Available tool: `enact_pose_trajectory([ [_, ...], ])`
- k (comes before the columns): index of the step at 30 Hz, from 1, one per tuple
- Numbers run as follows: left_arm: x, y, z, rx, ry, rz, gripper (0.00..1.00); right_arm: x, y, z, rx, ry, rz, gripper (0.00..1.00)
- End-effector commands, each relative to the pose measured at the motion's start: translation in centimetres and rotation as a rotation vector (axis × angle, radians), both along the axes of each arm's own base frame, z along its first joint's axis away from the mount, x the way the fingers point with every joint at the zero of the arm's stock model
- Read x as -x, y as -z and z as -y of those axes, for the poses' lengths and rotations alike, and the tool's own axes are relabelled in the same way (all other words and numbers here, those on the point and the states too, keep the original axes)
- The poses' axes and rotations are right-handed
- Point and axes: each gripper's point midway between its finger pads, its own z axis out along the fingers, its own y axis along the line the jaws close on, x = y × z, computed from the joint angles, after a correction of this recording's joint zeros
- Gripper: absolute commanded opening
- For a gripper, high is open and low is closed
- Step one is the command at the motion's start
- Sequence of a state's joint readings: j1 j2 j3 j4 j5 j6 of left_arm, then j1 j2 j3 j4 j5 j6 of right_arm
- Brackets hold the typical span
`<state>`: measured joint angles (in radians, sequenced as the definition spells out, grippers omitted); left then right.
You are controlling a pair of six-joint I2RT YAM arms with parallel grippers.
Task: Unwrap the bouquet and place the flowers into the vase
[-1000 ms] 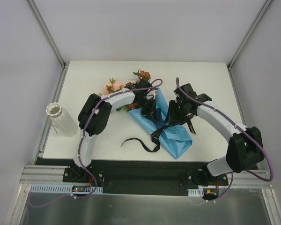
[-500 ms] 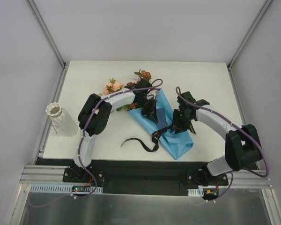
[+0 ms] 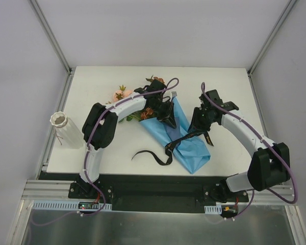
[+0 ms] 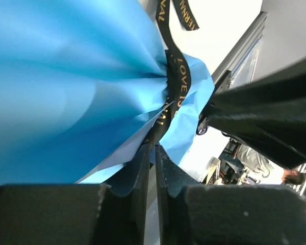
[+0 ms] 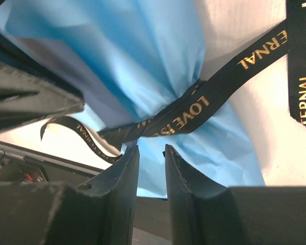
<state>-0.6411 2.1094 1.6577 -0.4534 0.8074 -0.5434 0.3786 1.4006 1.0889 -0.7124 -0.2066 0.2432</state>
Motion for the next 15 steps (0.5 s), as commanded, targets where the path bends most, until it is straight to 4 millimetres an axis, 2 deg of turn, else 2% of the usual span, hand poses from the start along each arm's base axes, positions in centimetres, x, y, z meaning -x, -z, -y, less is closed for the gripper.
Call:
enact_pose_trajectory([
  [1,0.1,-2.6,1.0,0.06,0.021,0.012,0.05,-1.1,1.4,-0.1,-0.027,0.04,-0.071,0.27],
  [8,-0.4,-0.3,0.9,0.018,0.01,0.002,0.02,-1.2,3.5,0.2,-0.024,0.033,-0.081,0.17],
  [15,0.1,2.2,-0.1,-0.03,0.011,-0.025,0.02,0.6,5.6,0.7,-0.011,0.02,-0.133,0.09],
])
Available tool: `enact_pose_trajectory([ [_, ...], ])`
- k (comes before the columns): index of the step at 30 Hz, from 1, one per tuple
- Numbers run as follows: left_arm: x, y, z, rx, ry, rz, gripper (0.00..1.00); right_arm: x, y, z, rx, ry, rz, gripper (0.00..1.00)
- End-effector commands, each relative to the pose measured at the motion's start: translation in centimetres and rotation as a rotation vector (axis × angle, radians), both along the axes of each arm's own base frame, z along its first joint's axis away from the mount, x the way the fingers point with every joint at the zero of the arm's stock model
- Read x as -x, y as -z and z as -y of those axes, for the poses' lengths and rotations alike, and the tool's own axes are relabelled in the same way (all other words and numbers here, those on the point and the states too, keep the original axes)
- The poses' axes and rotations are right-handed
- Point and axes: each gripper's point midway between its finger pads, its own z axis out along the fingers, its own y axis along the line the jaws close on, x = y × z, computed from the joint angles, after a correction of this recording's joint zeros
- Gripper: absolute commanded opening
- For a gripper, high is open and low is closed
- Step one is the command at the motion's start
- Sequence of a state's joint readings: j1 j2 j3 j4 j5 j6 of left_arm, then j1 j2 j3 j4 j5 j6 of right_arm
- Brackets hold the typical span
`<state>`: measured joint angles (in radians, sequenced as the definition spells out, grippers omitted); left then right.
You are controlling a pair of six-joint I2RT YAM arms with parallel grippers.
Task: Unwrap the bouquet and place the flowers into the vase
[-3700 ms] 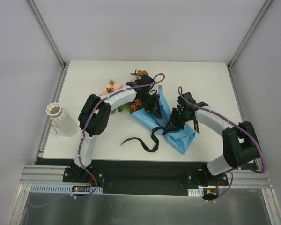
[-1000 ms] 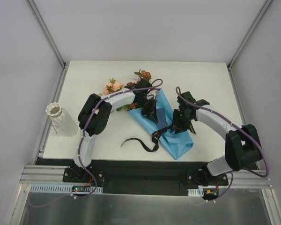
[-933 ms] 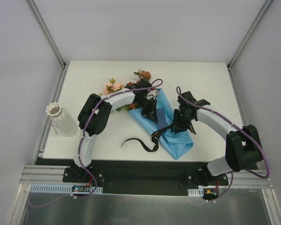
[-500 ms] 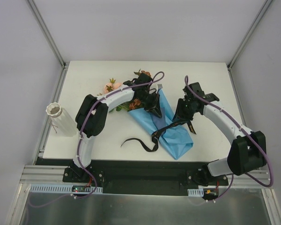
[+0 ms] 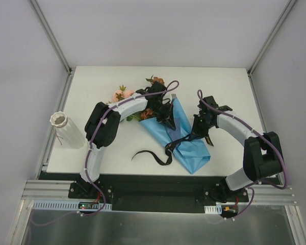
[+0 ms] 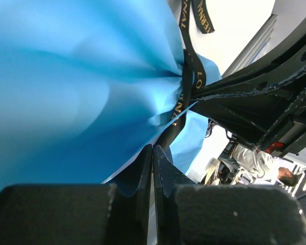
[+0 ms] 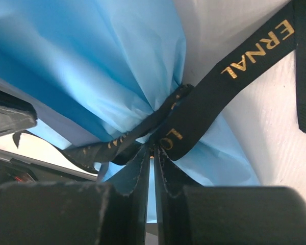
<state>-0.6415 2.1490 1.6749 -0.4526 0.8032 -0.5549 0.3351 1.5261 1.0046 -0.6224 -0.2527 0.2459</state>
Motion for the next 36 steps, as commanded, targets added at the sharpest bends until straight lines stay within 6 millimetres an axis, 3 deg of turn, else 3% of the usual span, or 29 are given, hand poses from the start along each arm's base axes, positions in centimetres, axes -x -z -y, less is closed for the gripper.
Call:
enact_pose_trajectory([
  [1,0.5,1.2,-0.4,-0.015,0.02,-0.005,0.02,0.7,0.5,0.2,-0.01,-0.009,-0.012,0.08],
  [6,0.8,2.0,-0.8,-0.032,0.02,-0.016,0.01,0.7,-1.0,-0.1,-0.034,0.005,-0.003,0.09],
  [10,0.9,2.2,-0.9,-0.038,0.023,-0.015,0.01,-0.1,-4.2,-0.7,-0.076,0.046,0.051,0.2],
  [14,0.9,2.3,-1.0,-0.039,0.023,-0.016,0.01,-0.7,-5.7,-1.6,-0.128,0.086,0.056,0.29],
  [21,1.0,2.1,-0.9,-0.035,0.026,-0.013,0.01,-1.4,-4.3,-2.6,-0.14,0.086,0.0,0.3],
  [36,0.8,2.4,-0.8,-0.038,0.023,-0.02,0.0,-0.5,-0.8,-2.9,-0.129,0.116,-0.109,0.29],
])
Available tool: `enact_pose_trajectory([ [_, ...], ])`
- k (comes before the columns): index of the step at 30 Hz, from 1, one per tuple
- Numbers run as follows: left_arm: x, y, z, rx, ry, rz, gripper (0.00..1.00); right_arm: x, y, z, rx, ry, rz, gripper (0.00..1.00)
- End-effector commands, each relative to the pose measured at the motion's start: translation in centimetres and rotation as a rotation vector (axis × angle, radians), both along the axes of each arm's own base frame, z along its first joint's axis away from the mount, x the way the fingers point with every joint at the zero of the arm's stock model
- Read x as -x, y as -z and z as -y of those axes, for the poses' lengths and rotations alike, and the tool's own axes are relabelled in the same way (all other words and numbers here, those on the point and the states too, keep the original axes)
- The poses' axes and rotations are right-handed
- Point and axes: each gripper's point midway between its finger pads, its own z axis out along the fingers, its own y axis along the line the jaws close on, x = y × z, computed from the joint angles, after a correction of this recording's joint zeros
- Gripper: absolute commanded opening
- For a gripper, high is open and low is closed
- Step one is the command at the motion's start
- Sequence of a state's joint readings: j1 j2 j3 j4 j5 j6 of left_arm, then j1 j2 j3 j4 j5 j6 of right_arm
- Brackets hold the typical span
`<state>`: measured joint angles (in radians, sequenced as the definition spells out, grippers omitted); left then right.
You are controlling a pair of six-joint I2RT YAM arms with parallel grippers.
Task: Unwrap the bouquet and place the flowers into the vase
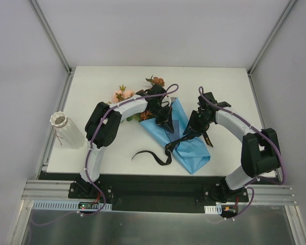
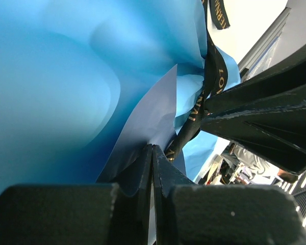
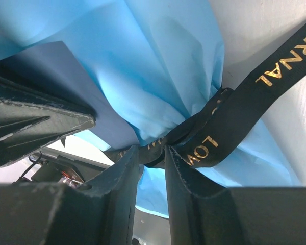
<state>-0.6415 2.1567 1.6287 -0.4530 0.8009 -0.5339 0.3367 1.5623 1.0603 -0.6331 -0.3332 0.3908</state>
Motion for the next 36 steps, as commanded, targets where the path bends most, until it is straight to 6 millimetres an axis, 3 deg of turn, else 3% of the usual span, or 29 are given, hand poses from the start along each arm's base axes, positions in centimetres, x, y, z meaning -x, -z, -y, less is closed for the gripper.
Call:
enact_pose_trajectory([
  [1,0.0,0.6,0.0,-0.008,0.011,0.006,0.0,0.3,0.6,-0.7,-0.029,0.013,-0.044,0.29],
  [15,-0.2,0.8,0.1,-0.01,0.008,-0.002,0.0,-0.2,1.4,-1.7,-0.034,0.0,-0.052,0.29],
  [21,0.2,1.6,-0.2,-0.024,0.009,-0.014,0.0,-2.1,-0.2,-2.9,-0.073,0.006,0.005,0.21],
  [30,0.7,2.1,-0.7,-0.04,0.012,-0.022,0.0,-4.0,-0.5,-4.8,-0.156,0.088,-0.019,0.2],
  [36,0.9,2.4,-1.0,-0.048,0.014,-0.024,0.0,-5.5,-2.5,-5.8,-0.226,0.115,0.047,0.17],
])
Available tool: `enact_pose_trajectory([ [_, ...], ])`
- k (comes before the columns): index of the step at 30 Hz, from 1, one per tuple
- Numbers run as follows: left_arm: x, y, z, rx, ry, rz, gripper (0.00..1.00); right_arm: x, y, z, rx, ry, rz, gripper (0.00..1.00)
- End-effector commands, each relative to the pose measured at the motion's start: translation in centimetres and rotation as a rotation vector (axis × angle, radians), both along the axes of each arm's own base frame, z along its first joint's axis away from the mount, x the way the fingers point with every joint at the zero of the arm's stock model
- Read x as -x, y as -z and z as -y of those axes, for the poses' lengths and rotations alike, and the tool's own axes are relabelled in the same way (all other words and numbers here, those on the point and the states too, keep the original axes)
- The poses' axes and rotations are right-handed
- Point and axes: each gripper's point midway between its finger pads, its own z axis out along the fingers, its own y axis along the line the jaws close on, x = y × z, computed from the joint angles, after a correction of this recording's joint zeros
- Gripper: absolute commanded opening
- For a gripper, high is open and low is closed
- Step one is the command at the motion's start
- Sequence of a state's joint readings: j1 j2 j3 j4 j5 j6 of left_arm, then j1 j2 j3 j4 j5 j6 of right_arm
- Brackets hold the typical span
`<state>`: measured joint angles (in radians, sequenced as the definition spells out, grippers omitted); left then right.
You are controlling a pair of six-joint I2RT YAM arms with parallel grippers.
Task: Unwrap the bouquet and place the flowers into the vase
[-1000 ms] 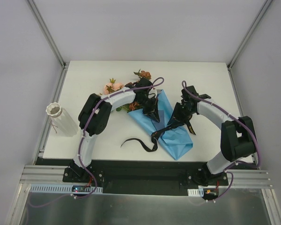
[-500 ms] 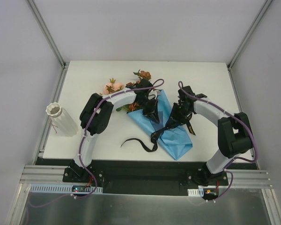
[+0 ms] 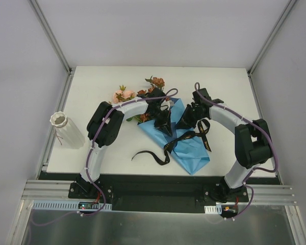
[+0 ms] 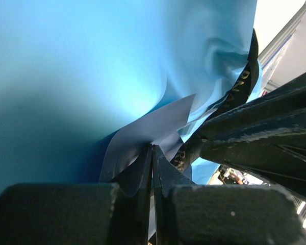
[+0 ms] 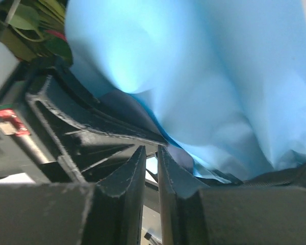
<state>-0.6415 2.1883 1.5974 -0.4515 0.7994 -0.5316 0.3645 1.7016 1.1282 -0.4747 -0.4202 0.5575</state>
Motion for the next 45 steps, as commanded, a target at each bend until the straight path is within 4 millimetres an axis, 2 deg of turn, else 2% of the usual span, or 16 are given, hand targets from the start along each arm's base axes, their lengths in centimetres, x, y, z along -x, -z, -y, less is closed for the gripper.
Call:
enact_pose_trajectory([
  [1,0.3,0.1,-0.4,-0.009,0.016,0.023,0.0,-1.6,-3.0,-1.3,-0.073,0.037,0.066,0.18],
  [4,0.3,0.0,-0.4,-0.006,0.017,0.026,0.0,-0.3,-3.1,-0.1,-0.016,0.027,0.06,0.25],
  [5,0.2,-0.1,-0.3,0.0,0.02,0.032,0.0,0.3,-3.0,1.0,0.028,0.038,0.076,0.27],
  [8,0.2,-0.4,-0.3,0.001,0.019,0.036,0.0,1.4,-3.2,2.9,0.083,0.07,0.097,0.29],
  [9,0.2,-0.3,-0.3,0.002,0.021,0.033,0.0,2.0,-2.7,3.4,0.087,0.079,0.081,0.29],
  [13,0.2,-0.3,-0.3,0.005,0.026,0.037,0.0,2.0,-2.7,4.7,0.121,0.084,0.089,0.3],
  [17,0.4,-0.3,-0.4,0.007,0.028,0.03,0.0,2.1,-2.1,5.1,0.141,0.081,0.063,0.3],
  [29,0.1,-0.6,-0.1,0.013,0.023,0.036,0.0,1.2,0.6,3.9,0.111,0.095,-0.024,0.32],
  [35,0.1,-0.6,0.2,0.014,0.027,0.036,0.0,1.0,1.1,2.6,0.073,0.089,-0.053,0.33],
  [39,0.0,-0.4,0.3,0.013,0.026,0.03,0.0,0.7,1.1,0.9,0.013,0.099,-0.066,0.33],
  [45,0.1,-0.1,0.2,0.008,0.024,0.022,0.0,-1.5,-0.2,-0.6,-0.064,0.101,-0.015,0.32],
])
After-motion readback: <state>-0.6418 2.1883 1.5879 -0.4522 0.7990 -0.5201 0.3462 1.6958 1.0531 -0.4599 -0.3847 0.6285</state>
